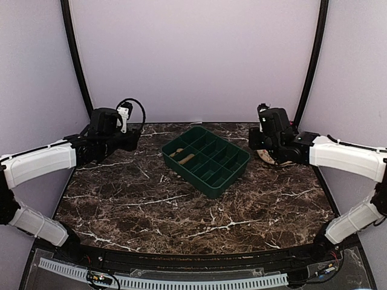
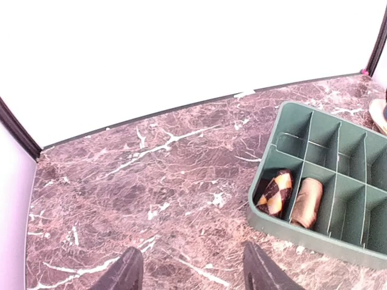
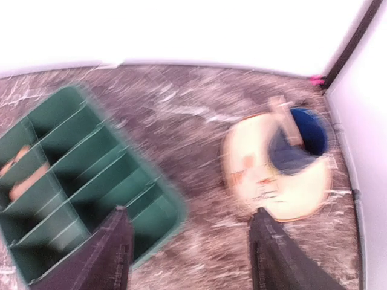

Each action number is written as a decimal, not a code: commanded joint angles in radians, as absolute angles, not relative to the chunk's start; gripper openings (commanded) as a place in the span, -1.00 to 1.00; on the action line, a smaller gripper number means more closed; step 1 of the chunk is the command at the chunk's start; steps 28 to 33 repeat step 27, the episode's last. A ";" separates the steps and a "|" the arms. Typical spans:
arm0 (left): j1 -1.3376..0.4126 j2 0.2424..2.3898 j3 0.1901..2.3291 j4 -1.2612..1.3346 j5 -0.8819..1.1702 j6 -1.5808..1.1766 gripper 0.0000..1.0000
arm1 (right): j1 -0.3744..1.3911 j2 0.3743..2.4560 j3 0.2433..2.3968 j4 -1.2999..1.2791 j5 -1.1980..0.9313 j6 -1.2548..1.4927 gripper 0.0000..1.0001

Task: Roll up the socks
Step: Reset both arms

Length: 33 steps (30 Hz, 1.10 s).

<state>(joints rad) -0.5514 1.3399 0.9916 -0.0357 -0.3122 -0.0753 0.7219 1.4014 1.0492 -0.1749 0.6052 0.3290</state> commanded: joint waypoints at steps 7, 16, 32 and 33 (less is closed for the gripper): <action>-0.543 1.179 0.732 0.244 -0.481 -0.099 0.23 | 0.675 1.115 0.761 0.006 0.948 0.328 0.65; -0.540 1.189 0.709 0.292 -0.483 -0.101 0.25 | 0.675 1.059 0.710 -0.240 1.051 0.624 0.98; -0.539 1.192 0.702 0.291 -0.493 -0.083 0.27 | 0.676 0.986 0.647 -0.166 1.050 0.564 0.99; -0.539 1.192 0.702 0.291 -0.493 -0.083 0.27 | 0.676 0.986 0.647 -0.166 1.050 0.564 0.99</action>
